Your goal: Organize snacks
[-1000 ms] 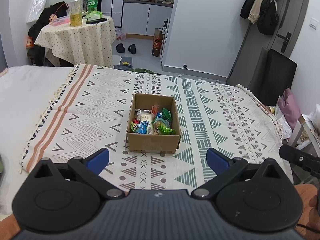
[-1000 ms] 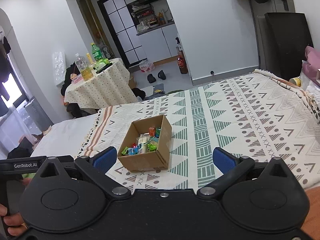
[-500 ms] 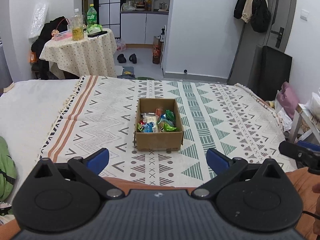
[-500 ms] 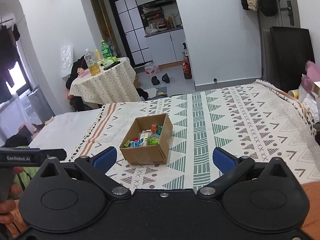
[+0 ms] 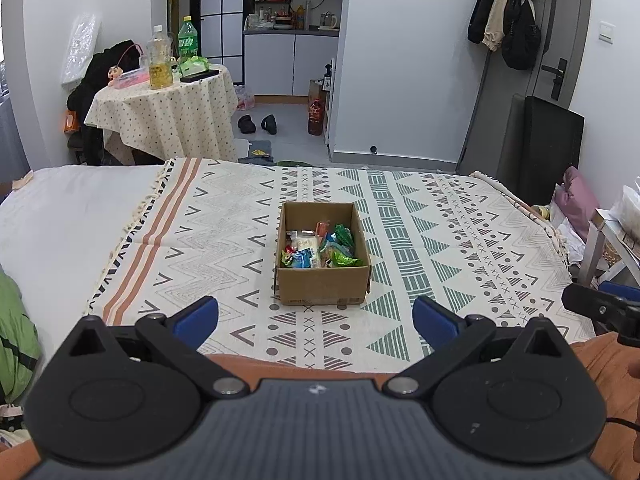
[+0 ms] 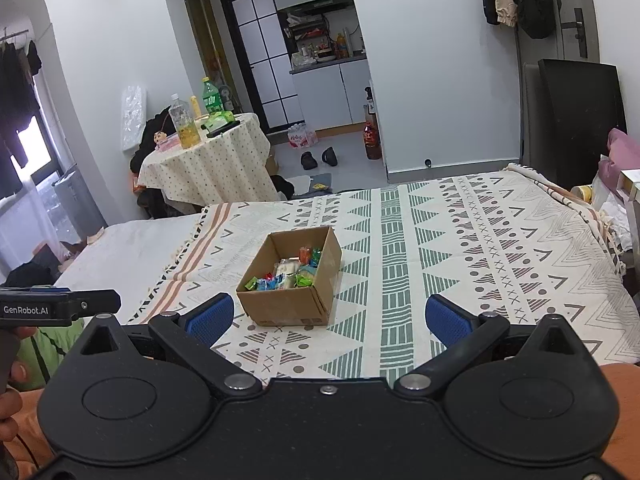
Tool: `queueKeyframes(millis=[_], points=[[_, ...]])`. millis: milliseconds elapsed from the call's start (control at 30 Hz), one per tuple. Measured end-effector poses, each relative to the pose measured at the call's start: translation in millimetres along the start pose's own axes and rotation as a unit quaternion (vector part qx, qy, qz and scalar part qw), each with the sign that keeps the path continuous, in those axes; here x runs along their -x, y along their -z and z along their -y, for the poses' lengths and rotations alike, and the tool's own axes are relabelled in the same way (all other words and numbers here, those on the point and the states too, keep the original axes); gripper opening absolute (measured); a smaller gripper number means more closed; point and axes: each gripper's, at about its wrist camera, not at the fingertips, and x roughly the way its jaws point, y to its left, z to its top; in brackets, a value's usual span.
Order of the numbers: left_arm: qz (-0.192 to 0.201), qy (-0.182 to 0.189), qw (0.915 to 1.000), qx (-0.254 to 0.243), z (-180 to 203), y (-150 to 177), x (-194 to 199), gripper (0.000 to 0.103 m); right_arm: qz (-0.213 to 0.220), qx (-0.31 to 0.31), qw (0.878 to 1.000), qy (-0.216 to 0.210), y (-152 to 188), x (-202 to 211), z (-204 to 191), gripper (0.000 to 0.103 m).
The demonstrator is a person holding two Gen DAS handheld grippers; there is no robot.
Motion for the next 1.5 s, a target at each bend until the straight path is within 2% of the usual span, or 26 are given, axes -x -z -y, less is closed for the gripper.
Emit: queueKeyframes(millis=[1500], points=[[-0.005, 0.002, 0.9999, 0.01, -5.9, 5.3, -3.9, 0.103, -0.007, 0.015, 1.0, 0.006, 0.4, -2.3, -10.0, 0.103]])
